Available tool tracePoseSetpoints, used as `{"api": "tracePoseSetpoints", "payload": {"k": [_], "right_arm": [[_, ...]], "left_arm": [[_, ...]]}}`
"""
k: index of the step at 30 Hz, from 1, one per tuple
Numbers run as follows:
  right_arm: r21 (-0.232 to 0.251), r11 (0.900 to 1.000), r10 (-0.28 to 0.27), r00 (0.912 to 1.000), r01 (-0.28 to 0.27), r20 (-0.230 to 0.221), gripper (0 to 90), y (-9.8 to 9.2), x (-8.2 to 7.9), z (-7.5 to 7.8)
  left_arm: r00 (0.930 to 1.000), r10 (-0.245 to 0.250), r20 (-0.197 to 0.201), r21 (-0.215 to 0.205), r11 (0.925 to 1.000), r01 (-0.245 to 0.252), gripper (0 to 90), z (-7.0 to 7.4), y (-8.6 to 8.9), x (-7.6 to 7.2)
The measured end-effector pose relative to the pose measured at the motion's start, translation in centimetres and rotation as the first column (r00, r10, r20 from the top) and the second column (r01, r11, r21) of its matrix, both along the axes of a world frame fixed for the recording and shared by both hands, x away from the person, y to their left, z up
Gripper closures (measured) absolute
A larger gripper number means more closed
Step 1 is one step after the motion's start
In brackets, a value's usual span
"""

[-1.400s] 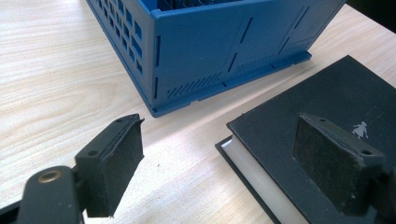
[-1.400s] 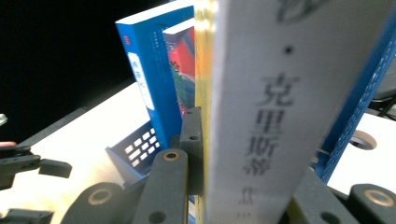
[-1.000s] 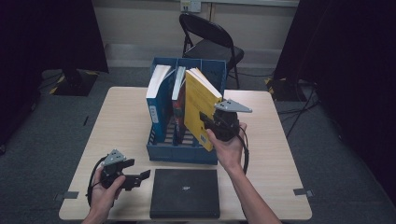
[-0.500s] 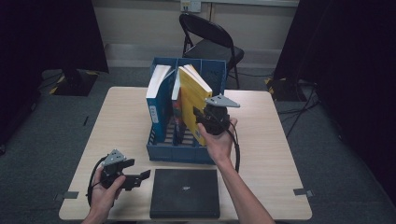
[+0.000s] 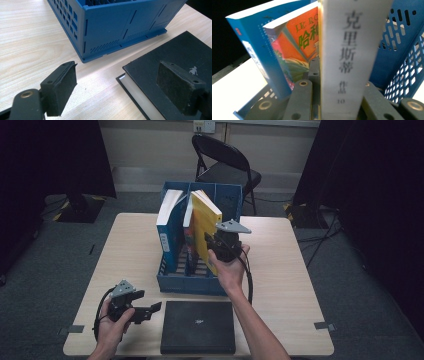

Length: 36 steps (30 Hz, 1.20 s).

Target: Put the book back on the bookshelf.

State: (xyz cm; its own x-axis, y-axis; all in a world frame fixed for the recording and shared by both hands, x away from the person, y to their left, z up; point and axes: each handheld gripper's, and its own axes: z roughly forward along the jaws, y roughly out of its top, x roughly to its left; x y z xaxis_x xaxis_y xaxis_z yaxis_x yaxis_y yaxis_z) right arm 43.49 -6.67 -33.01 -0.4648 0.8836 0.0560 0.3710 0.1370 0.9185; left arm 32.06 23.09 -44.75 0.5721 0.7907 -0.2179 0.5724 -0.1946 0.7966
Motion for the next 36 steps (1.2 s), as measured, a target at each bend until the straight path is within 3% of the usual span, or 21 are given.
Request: {"api": "tracePoseSetpoints", "payload": {"k": [13,25,36], "right_arm": [[0.003,1.000,-0.013,0.9999,0.013,-0.001,75.1,1.7,0.9,-1.3],[0.038,0.999,-0.007,1.0000,0.007,-0.001,74.6,1.8,2.0,-2.0],[0.038,0.999,-0.029,0.9995,0.029,0.008,74.9,2.2,3.5,-2.4]], "left_arm": [[1.0000,-0.007,-0.003,0.003,1.0000,0.007,16.4,0.0,-0.1,0.0],[0.9999,-0.010,-0.005,0.006,0.9999,0.010,16.4,-0.1,-0.2,0.0],[0.9999,-0.015,-0.003,0.003,0.9999,0.015,16.6,0.0,-0.3,0.0]]}}
